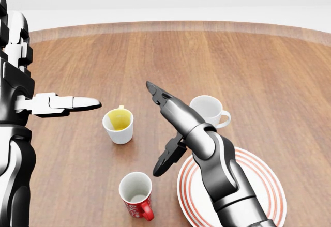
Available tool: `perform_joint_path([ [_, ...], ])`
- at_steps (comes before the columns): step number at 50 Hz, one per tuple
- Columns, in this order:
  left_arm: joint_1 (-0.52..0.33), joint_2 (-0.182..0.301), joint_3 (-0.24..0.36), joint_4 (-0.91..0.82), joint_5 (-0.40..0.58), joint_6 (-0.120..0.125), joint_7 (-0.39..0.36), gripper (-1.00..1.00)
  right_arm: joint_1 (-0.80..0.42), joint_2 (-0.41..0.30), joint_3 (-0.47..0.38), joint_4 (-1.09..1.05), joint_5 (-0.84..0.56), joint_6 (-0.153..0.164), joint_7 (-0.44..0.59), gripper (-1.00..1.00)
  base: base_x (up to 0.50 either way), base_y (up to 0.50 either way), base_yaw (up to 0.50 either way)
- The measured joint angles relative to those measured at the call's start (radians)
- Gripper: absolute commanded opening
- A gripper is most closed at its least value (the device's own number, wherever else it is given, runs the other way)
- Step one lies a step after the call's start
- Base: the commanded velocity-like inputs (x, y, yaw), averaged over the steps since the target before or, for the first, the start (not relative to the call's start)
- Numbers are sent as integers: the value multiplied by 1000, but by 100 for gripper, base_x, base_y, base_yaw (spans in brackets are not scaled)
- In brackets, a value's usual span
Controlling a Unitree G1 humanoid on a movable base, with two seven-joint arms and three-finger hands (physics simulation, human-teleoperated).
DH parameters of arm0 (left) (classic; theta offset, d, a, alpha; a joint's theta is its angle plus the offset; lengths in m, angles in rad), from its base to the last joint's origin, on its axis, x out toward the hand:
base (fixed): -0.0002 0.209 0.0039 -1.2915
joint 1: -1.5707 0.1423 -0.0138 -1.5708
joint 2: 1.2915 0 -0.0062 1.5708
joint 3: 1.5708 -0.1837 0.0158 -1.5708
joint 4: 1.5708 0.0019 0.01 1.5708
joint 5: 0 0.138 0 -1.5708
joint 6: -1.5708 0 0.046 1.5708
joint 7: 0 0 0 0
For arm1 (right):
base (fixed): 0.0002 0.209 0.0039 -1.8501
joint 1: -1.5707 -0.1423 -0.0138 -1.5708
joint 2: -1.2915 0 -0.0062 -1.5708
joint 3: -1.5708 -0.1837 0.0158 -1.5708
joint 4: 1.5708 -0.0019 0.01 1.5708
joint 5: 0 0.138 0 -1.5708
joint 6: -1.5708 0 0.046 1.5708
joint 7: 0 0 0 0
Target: Pick up the red mug and put it on the plate
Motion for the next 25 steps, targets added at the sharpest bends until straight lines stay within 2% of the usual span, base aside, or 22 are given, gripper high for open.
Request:
perform_joint_path([
  [25,1,2,2,16,-6,0,1,100,-66,49,21,240,-22,0,-72,100,0,0,0],
])
